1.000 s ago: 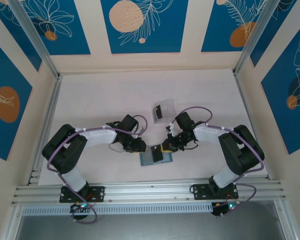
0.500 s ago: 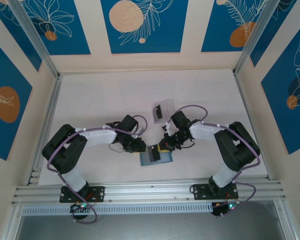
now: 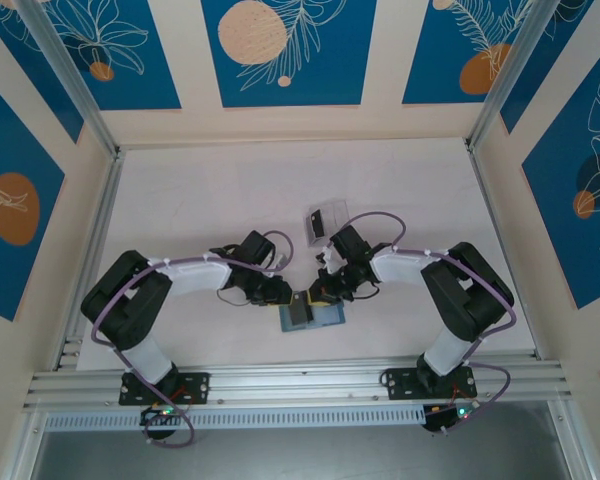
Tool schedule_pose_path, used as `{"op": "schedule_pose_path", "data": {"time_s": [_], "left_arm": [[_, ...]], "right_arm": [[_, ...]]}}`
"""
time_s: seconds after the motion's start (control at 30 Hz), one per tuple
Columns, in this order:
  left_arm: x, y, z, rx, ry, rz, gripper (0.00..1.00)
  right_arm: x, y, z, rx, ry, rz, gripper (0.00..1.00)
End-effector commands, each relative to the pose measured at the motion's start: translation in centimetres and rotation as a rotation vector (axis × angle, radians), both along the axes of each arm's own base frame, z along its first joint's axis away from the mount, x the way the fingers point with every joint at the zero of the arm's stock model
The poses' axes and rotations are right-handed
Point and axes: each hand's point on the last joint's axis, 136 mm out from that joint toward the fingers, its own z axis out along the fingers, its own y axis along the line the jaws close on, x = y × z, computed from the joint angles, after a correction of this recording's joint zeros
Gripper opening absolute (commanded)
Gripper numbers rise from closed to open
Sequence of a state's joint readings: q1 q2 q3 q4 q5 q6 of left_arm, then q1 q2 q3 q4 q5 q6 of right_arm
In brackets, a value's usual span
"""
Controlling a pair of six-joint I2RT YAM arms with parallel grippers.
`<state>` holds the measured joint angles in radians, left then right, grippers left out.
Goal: Put the credit cards into the card holder
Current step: Insert the credit card into the card slot.
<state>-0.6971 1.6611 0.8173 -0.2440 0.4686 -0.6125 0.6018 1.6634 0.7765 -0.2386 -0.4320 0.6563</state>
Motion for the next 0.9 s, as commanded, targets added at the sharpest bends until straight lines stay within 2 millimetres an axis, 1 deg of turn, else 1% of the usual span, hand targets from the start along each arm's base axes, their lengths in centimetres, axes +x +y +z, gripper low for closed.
{"op": "schedule_pose_path", "data": {"time_s": [0.0, 0.13, 0.2, 0.27, 0.37, 0.53, 0.87], "left_arm": [[-1.5, 0.6, -0.3, 0.007, 0.054, 0.012, 0.27], [-1.0, 0.7, 1.6, -0.072, 0.041, 0.048, 0.29], [-0.7, 1.3, 2.3, -0.092, 0.033, 0.065, 0.29], [-0.6, 2.0, 2.6, -0.086, 0.017, 0.073, 0.29], [-1.0, 2.6, 2.1, -0.062, 0.022, 0.062, 0.26], [-1.6, 2.3, 1.0, -0.058, 0.039, 0.046, 0.16], [-3.0, 1.4, -1.1, -0.032, 0.075, 0.019, 0.14]], "right_arm": [[0.2, -0.2, -0.9, -0.030, 0.005, -0.035, 0.00], [0.0, -0.5, -1.2, -0.046, 0.007, -0.032, 0.00], [-0.1, -0.5, -1.3, -0.049, 0.008, -0.032, 0.00], [-0.1, -0.5, -1.3, -0.051, 0.008, -0.030, 0.00], [-0.2, -0.4, -1.2, -0.050, 0.005, -0.024, 0.00], [-0.3, 0.1, -0.9, -0.044, 0.003, -0.021, 0.00], [-0.5, 1.2, -0.2, -0.030, -0.005, -0.004, 0.00]]}}
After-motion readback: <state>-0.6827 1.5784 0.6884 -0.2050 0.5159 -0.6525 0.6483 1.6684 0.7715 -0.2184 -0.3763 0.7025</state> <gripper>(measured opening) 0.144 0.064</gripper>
